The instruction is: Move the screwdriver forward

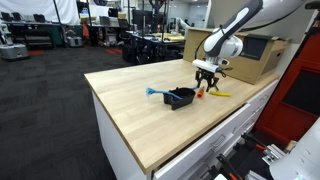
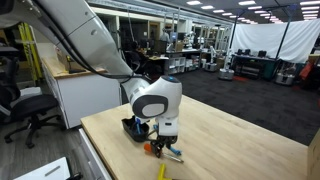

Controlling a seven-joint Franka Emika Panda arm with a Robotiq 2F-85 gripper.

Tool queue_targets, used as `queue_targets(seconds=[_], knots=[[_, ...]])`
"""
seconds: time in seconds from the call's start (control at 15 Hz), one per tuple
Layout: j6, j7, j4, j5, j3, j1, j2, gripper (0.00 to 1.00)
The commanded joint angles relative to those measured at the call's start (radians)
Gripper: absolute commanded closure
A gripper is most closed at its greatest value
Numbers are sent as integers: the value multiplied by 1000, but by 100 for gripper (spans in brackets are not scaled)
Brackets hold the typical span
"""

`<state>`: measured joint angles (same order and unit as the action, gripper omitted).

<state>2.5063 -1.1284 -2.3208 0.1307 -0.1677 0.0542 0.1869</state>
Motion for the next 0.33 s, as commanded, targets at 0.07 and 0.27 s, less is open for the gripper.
queue_targets(seconds=[0.07, 0.27], knots=[[-48, -8, 19, 2, -14, 25, -84, 0], [-118, -7, 48, -2, -15, 38, -120, 0]])
